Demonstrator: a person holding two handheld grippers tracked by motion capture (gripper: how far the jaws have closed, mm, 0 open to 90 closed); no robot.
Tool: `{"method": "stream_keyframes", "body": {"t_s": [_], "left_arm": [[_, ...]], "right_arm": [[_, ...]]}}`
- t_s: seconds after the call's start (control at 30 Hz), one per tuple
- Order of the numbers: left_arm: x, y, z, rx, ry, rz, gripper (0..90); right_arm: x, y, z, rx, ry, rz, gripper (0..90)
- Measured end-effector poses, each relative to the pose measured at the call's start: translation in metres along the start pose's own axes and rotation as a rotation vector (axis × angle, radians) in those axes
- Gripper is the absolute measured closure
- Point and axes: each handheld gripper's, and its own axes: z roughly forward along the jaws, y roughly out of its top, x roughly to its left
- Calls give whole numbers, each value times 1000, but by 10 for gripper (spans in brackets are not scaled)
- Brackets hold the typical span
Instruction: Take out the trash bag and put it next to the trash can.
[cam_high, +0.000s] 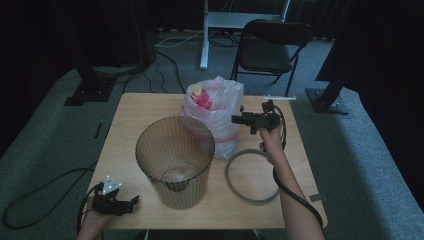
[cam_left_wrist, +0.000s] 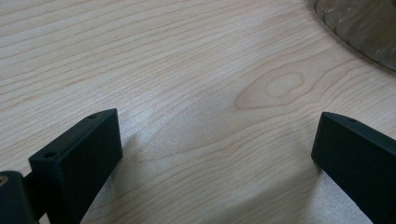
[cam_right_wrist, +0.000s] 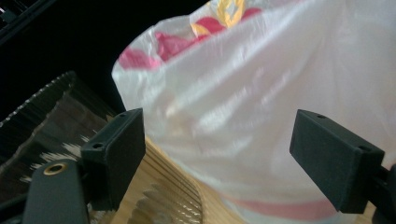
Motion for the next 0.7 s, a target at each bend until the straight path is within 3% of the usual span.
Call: {"method": "stream_keyframes", "body": {"t_s": [0.37, 0.7], "left_arm": [[0, 0, 0, 0, 0, 0, 18], [0, 0, 0, -1, -1, 1, 18]], "right_arm": [[-10, -17, -11, -4, -37, 17, 176], [-20, -43, -26, -8, -87, 25, 176]]}}
